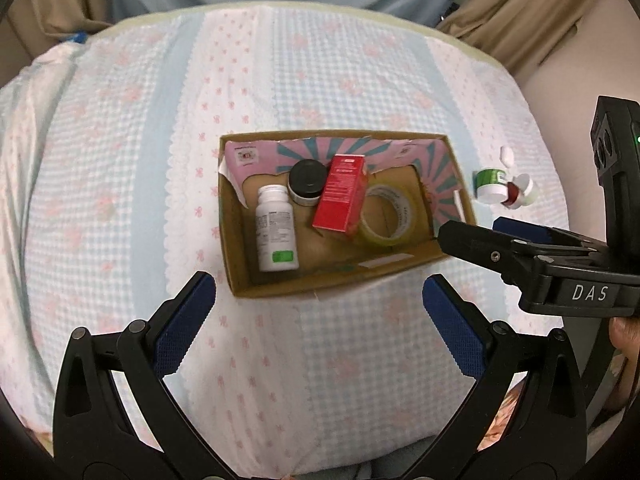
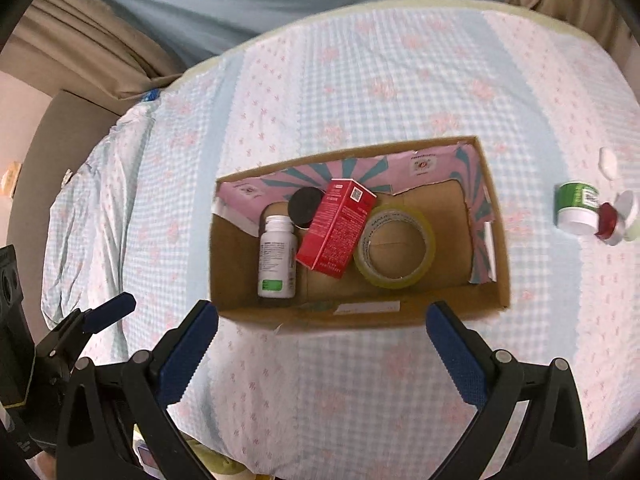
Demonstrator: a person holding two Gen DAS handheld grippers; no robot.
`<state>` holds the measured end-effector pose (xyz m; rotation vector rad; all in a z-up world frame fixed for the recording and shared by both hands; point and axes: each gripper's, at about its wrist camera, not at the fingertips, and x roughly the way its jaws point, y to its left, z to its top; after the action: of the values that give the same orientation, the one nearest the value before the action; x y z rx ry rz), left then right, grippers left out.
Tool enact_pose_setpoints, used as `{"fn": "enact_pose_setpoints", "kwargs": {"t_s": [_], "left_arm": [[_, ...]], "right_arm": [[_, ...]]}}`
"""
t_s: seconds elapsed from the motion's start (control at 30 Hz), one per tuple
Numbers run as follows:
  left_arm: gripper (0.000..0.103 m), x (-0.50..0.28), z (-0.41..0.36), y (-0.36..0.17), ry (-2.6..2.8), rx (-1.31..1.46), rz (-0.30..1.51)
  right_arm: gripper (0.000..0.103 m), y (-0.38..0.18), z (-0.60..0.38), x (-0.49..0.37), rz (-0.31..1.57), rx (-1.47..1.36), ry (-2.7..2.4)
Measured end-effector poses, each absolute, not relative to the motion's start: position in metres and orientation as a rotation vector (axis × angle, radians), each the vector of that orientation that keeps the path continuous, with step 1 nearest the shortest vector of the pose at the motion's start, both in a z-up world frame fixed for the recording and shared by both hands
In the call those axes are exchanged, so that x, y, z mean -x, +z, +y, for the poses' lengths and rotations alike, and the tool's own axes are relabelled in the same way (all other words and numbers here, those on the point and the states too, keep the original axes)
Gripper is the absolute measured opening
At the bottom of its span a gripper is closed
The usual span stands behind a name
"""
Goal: Organize rigid objects
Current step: 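Lift both tools away and move toward the remaining jars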
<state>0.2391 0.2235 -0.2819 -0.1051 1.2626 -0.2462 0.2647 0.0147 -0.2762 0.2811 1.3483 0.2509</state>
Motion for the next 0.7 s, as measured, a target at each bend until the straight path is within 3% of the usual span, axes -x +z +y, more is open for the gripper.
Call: {"fn": "enact_pose_setpoints", "kwargs": {"t_s": [0.37,0.7], "left_arm": [[0.103,-0.196,0.199,-0.223,-0.234,0.095,1.166],[0.103,-0.171,0.107,-0.198,-0.206,0.090,1.086]], "right_arm": [[0.103,-0.218,-0.025,-0.207,1.226,-0.263,0.188],[0.103,-0.192,-0.134,-0.168,1.172,-0.190,0.111]]}}
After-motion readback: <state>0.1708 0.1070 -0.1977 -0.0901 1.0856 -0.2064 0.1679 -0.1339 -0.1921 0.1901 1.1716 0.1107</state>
